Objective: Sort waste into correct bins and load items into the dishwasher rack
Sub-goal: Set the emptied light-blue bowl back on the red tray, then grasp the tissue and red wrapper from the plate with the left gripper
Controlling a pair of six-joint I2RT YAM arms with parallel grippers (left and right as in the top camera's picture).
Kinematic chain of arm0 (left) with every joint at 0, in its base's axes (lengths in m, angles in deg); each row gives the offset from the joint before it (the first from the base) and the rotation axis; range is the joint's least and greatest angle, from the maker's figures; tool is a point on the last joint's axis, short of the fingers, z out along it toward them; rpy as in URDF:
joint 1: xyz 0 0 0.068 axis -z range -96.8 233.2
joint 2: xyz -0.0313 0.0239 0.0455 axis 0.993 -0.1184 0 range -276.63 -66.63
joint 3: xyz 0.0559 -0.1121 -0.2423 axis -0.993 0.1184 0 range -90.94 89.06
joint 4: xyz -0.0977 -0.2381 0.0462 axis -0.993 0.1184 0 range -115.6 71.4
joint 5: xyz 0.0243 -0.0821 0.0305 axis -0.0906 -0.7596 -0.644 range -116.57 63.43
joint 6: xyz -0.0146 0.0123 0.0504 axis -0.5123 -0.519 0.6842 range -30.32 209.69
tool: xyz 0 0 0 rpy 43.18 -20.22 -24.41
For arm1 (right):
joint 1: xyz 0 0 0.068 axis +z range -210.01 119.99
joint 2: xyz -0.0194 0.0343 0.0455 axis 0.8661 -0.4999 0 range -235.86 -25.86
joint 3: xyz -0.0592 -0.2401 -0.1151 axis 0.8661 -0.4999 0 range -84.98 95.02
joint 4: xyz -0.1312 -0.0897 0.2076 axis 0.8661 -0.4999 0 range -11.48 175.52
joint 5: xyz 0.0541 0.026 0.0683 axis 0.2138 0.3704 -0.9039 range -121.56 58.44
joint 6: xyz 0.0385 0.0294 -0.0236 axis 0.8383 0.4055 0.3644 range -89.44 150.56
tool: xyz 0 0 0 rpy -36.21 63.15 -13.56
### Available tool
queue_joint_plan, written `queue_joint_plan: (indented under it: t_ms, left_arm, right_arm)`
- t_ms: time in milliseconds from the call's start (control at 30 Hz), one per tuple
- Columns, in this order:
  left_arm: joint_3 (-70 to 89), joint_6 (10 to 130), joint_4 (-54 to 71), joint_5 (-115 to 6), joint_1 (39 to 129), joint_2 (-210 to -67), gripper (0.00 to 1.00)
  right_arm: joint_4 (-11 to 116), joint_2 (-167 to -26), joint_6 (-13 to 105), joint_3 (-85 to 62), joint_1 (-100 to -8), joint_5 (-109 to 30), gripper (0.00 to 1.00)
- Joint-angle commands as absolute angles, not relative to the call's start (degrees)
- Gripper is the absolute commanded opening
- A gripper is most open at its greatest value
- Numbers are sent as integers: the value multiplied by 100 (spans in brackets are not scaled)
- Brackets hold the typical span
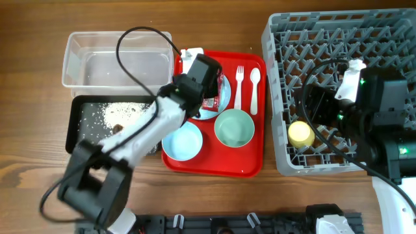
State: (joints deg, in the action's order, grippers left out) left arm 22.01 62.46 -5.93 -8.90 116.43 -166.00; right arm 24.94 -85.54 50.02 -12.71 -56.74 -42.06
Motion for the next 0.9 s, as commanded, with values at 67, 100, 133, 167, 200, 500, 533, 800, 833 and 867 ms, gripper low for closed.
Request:
queue_joint_plan:
  t_ms: [67, 100, 133, 167, 200, 500, 533, 800, 833, 867]
  left_arm:
    - [2171, 6399, -871, -717, 11361, -17654, 72]
    - [2171, 6399, -875, -719, 11329, -17721, 66]
    - [2171, 6399, -873, -721, 11313, -17732, 57]
    - [2153, 6399, -867, -752, 11313, -17702, 38]
    - [2109, 6399, -847, -850, 11324, -17617, 20]
    - [1639, 6401, -75, -66, 10703, -15877, 16]
    - [1639, 6401, -75, -7, 10507, -15883, 16]
    - [1615, 6998, -353, -2024, 9803, -16277, 86]
    - [1615, 6998, -274, -2149, 9960, -16172, 86]
    - [1615, 7000, -172, -2168, 10181, -16111, 86]
  right_arm:
    - [2455, -8733, 5007, -1234, -5687, -4265, 89]
    - [2455, -8759, 5004, -1234, -5687, -4265, 89]
    - [2455, -8790, 5004, -1234, -5687, -4263, 89]
    - [2455, -8818, 5002, -1234, -5687, -4263, 89]
    - [2455, -8829, 5002, -1234, -5687, -4263, 89]
    - [2461, -8838, 5002, -1234, -5687, -4263, 89]
    - [2461, -8838, 5004, -1234, -5687, -4263, 89]
    - [2461, -8838, 5002, -1234, -5687, -4263, 89]
    - [2461, -8838, 5007, -1234, -5687, -4265, 89]
    - [2461, -8838, 5004, -1234, -5687, -4263, 89]
